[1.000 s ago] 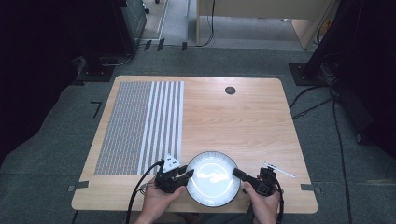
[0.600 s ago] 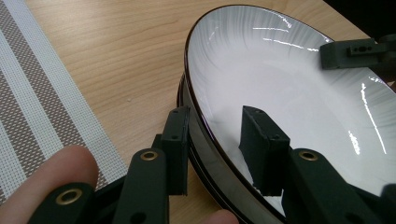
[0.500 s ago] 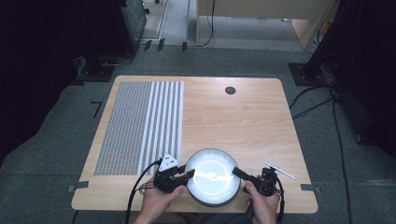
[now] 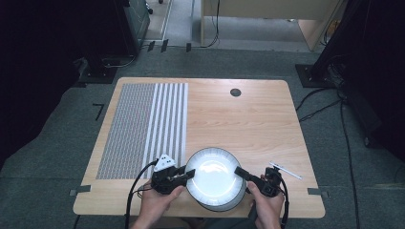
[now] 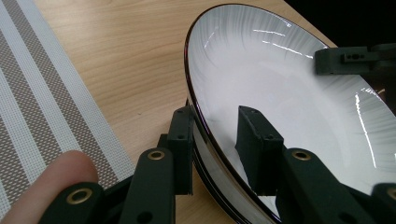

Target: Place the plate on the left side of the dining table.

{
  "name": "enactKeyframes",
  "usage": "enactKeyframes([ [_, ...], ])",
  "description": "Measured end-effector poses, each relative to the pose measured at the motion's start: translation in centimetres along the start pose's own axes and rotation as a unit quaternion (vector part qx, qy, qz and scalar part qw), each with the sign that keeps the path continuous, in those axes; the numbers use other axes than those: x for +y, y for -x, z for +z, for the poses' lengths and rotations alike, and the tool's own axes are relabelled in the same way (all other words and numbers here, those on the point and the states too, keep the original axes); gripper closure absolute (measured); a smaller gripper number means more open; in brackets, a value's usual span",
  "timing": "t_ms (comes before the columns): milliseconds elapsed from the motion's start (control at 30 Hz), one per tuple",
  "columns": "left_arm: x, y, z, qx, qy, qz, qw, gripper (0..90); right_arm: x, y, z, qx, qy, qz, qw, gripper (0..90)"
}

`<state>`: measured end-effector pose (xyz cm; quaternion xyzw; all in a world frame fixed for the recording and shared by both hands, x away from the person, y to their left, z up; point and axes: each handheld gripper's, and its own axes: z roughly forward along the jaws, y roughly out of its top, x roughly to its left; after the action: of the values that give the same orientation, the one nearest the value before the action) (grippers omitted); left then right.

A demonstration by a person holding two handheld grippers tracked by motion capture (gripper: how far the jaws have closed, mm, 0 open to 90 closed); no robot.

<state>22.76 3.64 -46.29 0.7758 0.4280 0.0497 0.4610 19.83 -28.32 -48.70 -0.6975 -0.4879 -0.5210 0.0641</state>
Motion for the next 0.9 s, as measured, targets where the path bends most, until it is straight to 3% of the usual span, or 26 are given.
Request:
enactKeyframes([
  [200, 0.4, -0.2, -0.5, 0.003, 0.01, 0.0, 0.9999, 66.7, 0.4, -0.7, 0.2, 0.002, -0.001, -0.004, 1.0, 84.9],
  [500, 1.3, -1.1, -1.7, 0.021, 0.024, -0.012, 0.9994, 66.0, 1.7, -2.9, 1.4, -0.004, -0.011, -0.021, 0.9997, 85.0],
  [900, 3.1, -4.9, -4.6, 0.054, 0.051, -0.032, 0.9967, 65.9, 3.9, -7.3, 5.8, 0.006, -0.033, -0.052, 0.9981, 85.0],
])
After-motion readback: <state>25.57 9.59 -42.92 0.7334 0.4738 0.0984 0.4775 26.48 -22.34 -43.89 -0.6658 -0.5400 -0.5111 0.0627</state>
